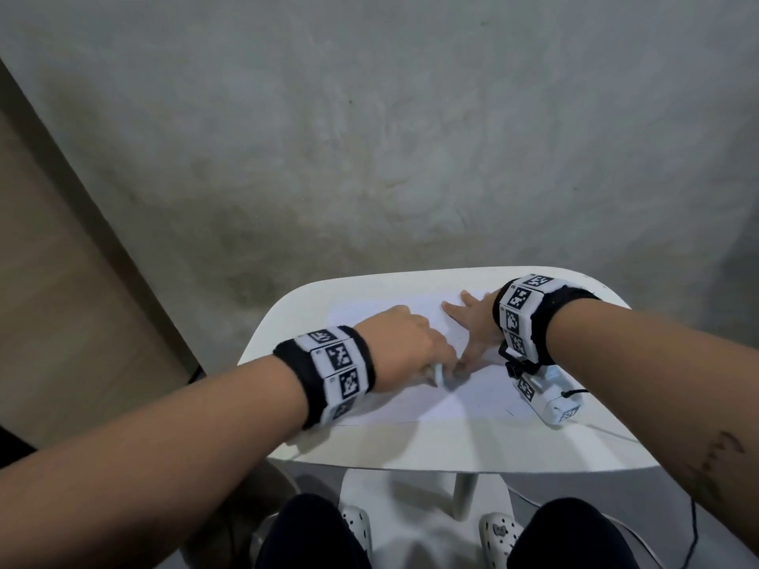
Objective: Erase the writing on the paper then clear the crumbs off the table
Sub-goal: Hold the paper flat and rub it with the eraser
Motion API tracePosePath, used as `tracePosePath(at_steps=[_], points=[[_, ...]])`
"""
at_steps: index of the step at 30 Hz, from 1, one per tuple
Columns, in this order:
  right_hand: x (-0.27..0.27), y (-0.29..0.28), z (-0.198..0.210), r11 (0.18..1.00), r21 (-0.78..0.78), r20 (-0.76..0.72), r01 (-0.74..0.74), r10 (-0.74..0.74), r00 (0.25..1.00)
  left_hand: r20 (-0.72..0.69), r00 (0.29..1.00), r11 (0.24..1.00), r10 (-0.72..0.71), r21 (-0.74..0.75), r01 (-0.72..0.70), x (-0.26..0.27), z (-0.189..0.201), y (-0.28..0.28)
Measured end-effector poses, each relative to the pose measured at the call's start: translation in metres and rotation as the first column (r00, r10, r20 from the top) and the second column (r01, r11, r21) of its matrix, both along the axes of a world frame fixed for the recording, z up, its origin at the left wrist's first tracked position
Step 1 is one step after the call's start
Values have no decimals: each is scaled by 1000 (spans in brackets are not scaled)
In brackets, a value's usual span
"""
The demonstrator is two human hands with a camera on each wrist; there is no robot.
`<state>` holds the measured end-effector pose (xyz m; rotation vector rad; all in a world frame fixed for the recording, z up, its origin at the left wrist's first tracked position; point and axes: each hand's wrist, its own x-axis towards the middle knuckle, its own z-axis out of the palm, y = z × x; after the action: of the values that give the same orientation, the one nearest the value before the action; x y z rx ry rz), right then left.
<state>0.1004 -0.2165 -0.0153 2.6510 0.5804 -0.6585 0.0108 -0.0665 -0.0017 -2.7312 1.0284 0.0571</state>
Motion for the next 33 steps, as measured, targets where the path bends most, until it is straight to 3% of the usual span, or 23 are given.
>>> tracePosePath(at_steps=[4, 9, 13, 17, 21, 26, 30, 33], points=[[3, -1, 2, 999, 30, -35, 12, -11, 999, -52, 998, 998, -20, -66, 17, -18, -3, 57], [-2, -3, 1, 999, 33, -15, -6, 7, 1000, -141, 986, 979, 91, 192, -63, -25, 9, 78], [0, -2, 3, 1000, 31, -35, 3, -2, 999, -27, 994, 993, 107, 45, -105, 15, 14, 45], [-1, 0, 5, 1000, 7, -43, 9, -9, 999, 12, 991, 991, 132, 15, -132, 37, 1, 23], [0, -2, 4, 999, 46, -56, 18, -16, 998, -35, 993, 993, 109, -30, -110, 25, -7, 62], [-3, -2, 0, 998, 57, -15, -6, 7, 1000, -185, 961, 975, 205, 121, -184, 27, 3, 91], [-3, -2, -1, 998, 55, -3, -11, 11, 1000, -63, 983, 984, 173, -39, -175, 65, 7, 50], [-2, -3, -3, 998, 62, 18, -16, 15, 1000, 24, 983, 982, 181, -53, -180, 85, 4, 22]])
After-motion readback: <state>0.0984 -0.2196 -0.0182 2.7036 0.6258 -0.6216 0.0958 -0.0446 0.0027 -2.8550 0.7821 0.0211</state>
